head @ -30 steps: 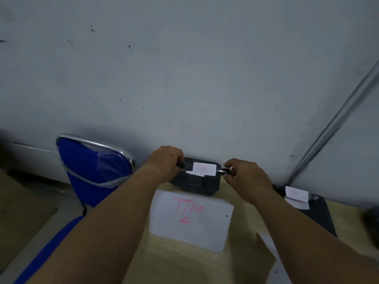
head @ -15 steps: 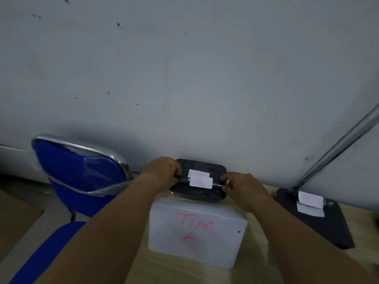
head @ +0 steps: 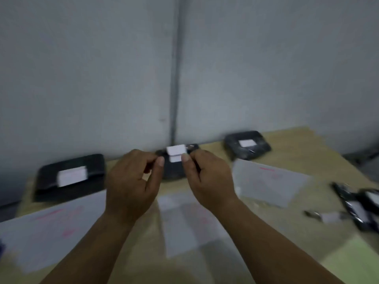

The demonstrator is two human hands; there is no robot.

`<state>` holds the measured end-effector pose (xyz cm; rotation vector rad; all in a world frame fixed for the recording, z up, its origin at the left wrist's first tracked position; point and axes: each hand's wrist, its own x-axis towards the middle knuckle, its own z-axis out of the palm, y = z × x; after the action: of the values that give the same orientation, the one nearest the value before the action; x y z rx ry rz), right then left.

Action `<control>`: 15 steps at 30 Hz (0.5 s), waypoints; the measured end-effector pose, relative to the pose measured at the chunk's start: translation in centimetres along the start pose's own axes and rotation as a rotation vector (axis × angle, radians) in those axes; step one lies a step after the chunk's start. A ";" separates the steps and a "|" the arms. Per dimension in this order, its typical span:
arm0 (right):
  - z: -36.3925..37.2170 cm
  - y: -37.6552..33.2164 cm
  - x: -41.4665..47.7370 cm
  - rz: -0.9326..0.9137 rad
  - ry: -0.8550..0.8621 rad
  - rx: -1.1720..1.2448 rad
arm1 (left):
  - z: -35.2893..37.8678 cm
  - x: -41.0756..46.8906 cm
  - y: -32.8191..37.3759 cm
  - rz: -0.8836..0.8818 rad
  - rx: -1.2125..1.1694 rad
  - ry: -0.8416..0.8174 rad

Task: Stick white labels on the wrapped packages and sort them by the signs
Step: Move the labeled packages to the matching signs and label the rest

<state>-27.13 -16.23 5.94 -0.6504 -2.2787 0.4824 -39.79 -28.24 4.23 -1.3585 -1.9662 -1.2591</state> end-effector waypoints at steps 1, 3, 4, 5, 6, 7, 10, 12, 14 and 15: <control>-2.0 1.7 -1.2 0.014 0.048 -0.003 | 1.8 -0.4 2.2 0.035 -0.045 -0.025; -6.2 5.6 -3.8 0.057 0.154 -0.034 | 5.6 -1.3 7.0 0.106 -0.167 -0.094; -8.0 7.4 -5.1 0.079 0.201 -0.050 | 7.2 -1.7 9.2 0.130 -0.232 -0.142; -9.7 9.2 -6.6 0.108 0.242 -0.067 | 8.9 -2.2 11.5 0.151 -0.293 -0.199; -11.5 11.1 -8.1 0.142 0.275 -0.085 | 10.7 -2.8 13.8 0.177 -0.346 -0.255; -13.2 12.9 -9.5 0.175 0.298 -0.104 | 12.5 -3.3 15.9 0.199 -0.385 -0.308; -17.8 17.8 -13.8 0.272 0.317 -0.180 | 17.1 -4.8 21.5 0.235 -0.442 -0.410; -20.3 20.4 -16.4 0.324 0.310 -0.224 | 19.7 -5.6 24.4 0.252 -0.453 -0.446; -22.6 22.8 -18.5 0.373 0.307 -0.241 | 22.2 -6.3 26.6 0.256 -0.451 -0.498; -23.6 24.0 -19.3 0.400 0.300 -0.248 | 23.4 -6.6 27.5 0.249 -0.441 -0.533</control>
<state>9.31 -4.45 -0.37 -1.2299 -1.9399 0.2630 -9.14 -8.56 -0.33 -2.2766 -1.8025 -1.3565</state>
